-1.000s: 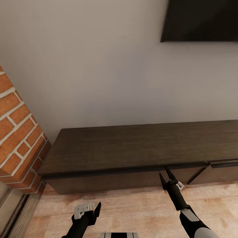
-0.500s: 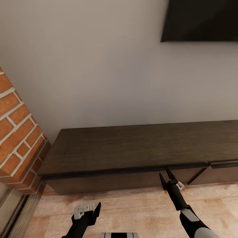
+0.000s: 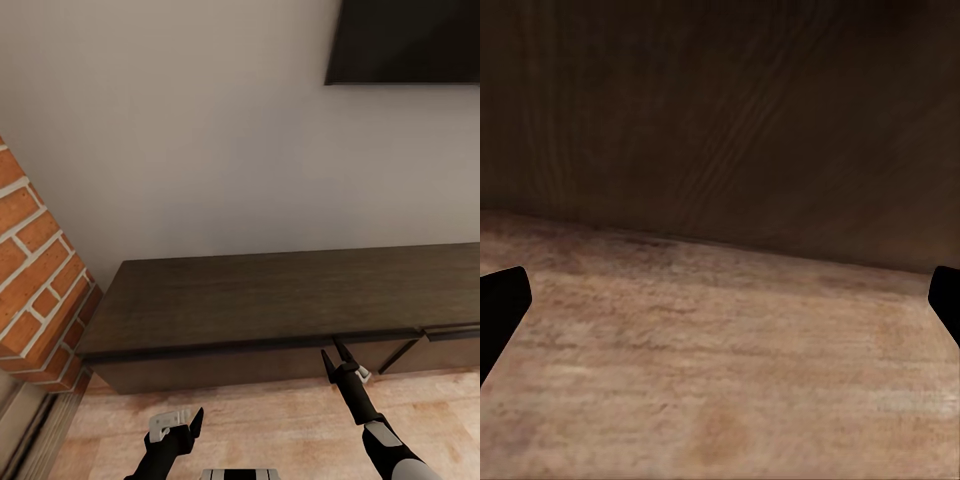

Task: Place each of the two pumpkins and all three candles from the living room inside a cabinet in the living room (use any cabinet), then make sure every cabinet is closed, and position the cauldron so it is next to a table in the living room.

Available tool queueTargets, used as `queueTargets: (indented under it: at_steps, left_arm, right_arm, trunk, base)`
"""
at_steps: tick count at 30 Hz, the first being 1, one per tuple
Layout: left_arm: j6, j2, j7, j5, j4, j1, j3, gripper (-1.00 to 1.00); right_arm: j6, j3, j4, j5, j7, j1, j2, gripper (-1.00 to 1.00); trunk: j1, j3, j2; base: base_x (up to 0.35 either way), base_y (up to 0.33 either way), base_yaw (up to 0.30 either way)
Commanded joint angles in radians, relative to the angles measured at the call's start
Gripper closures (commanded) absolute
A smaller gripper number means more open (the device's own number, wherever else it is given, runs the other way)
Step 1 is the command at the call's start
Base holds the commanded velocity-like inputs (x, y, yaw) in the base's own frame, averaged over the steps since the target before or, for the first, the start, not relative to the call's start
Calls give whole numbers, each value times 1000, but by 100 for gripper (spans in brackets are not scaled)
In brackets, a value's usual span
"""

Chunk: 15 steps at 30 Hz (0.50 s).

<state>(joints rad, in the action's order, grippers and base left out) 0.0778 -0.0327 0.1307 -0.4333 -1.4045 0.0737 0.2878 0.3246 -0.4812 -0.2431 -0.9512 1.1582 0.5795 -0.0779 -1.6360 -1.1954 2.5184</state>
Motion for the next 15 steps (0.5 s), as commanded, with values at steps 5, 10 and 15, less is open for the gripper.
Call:
queueTargets:
  at_steps: [5, 10, 15]
  left_arm:
    - [3, -1, 7, -8, -2, 0, 3, -100]
    - [3, -1, 7, -8, -2, 0, 3, -100]
    - [3, -1, 8, -8, -3, 0, 4, -100]
  right_arm:
    - [10, 2, 1, -9, 2, 0, 0, -100]
    - [10, 2, 1, -9, 3, 0, 0, 100]
    - [10, 1, 2, -10, 0, 0, 0, 100]
  trunk:
    - [0, -1, 0]
    - [0, -1, 0]
    - [0, -1, 0]
  base:
    - [33, 0, 0]
    - [7, 0, 0]
    - [1, 0, 0]
